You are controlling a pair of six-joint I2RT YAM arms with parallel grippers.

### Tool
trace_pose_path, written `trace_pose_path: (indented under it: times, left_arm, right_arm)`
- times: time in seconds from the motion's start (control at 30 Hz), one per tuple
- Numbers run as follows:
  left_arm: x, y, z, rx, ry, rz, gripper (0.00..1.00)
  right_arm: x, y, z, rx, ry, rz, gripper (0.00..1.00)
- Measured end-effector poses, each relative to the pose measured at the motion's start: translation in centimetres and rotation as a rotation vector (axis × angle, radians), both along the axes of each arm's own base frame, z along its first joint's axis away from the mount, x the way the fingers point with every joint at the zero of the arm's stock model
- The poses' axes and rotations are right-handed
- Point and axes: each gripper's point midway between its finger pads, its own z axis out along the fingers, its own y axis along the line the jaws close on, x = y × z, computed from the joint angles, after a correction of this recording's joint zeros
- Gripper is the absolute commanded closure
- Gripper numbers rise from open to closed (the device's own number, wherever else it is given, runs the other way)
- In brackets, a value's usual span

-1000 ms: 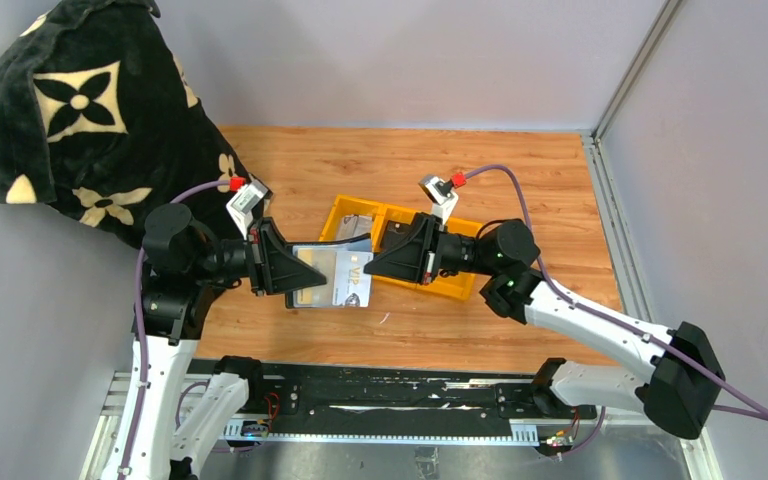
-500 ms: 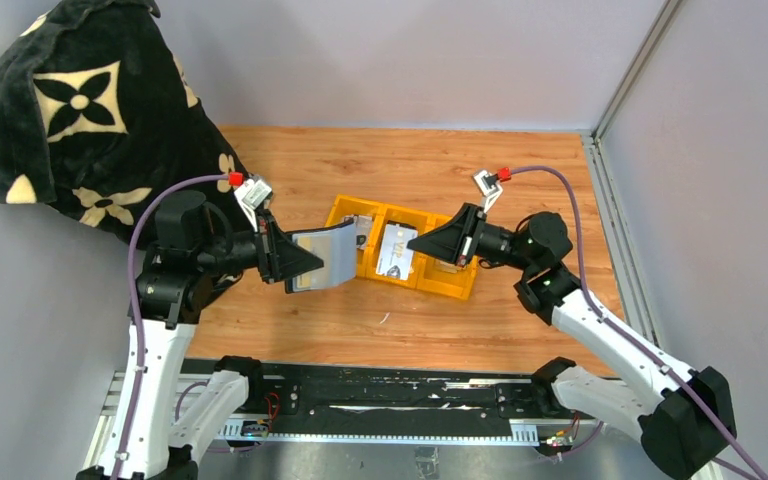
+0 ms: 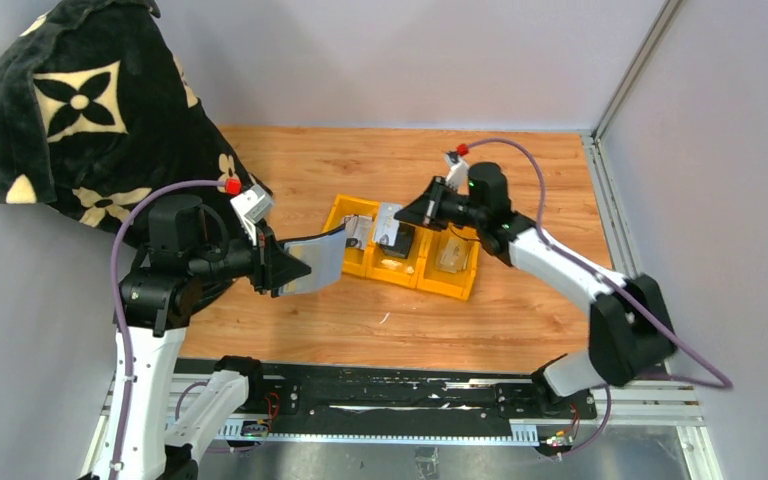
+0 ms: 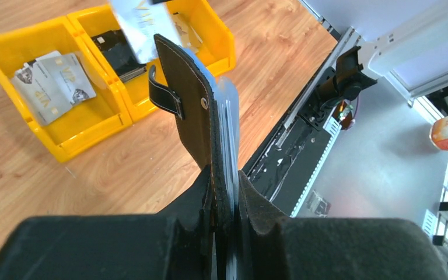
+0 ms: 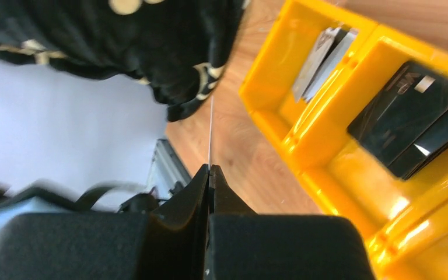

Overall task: Take the credit cards out of the card holder
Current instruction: Place the credit card in the storage box.

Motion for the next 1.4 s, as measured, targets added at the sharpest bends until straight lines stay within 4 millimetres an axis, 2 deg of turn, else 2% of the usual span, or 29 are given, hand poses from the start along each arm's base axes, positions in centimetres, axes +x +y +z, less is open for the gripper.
trace_pose_path:
  times: [0.03,0.23,0.3,0.5,0.6,0.73,0.83,0.93,1.07,1.17,1.27,1.37,1.4]
  left_arm:
    - [-0.3,0.1,0.2,0.007,-0.017,-0.007,0.95]
    - [-1.5,0.0,0.5,0.007,-0.040,-0.046,0.96]
    - [-1.8,-0.2,0.6,0.000,-0.043,-0.063,0.96]
    - [-2.3,-0.4,0.8,-0.012,-0.054,-0.092,0.97]
    - [-2.5,-0.5,0.8,-0.016,-0.050,-0.098,0.97]
    - [-2.6,-0.5,0.8,-0.019,-0.046,-0.102,0.97]
    - [-2.7,-0.5,0.8,-0.021,-0.045,-0.105,0.97]
    - [-2.9,-0.5,0.9,-0.022,-0.052,-0.107,0.97]
    - [-3.2,-0.6,1.1,-0.028,-0.062,-0.114,0.97]
    - [-3.3,-0.6,1.2,-0.031,-0.062,-0.118,0.97]
    - [-3.4,-0.6,1.2,-0.034,-0.063,-0.122,0.97]
    - [-3.5,-0.7,1.3,-0.037,-0.066,-0.126,0.97]
    - [-3.6,-0.7,1.3,-0.039,-0.068,-0.129,0.97]
  right_arm:
    - [1.5,1.0,-0.8,-0.034,0.012,-0.011,1.00]
    - [7.2,5.8,-3.7,-0.125,0.049,-0.028,1.00]
    - [8.4,7.1,-5.1,-0.149,0.066,-0.038,1.00]
    - [9.8,9.4,-9.5,-0.233,0.134,-0.069,1.00]
    - [10.0,10.1,-10.4,-0.286,0.145,-0.086,1.00]
    - [10.3,11.2,-9.5,-0.311,0.124,-0.096,0.98]
    - [10.7,11.6,-8.9,-0.320,0.110,-0.111,0.86]
    - [10.7,11.1,-9.4,-0.357,0.112,-0.133,0.65]
    - [10.8,10.1,-10.3,-0.414,0.118,-0.166,0.53]
    - [10.7,9.1,-9.9,-0.452,0.099,-0.184,0.50]
    - [9.9,8.1,-7.4,-0.448,0.056,-0.185,0.43]
    - [7.9,7.5,-2.2,-0.361,-0.035,-0.143,0.29]
    - [7.1,7.5,0.2,-0.307,-0.078,-0.116,0.24]
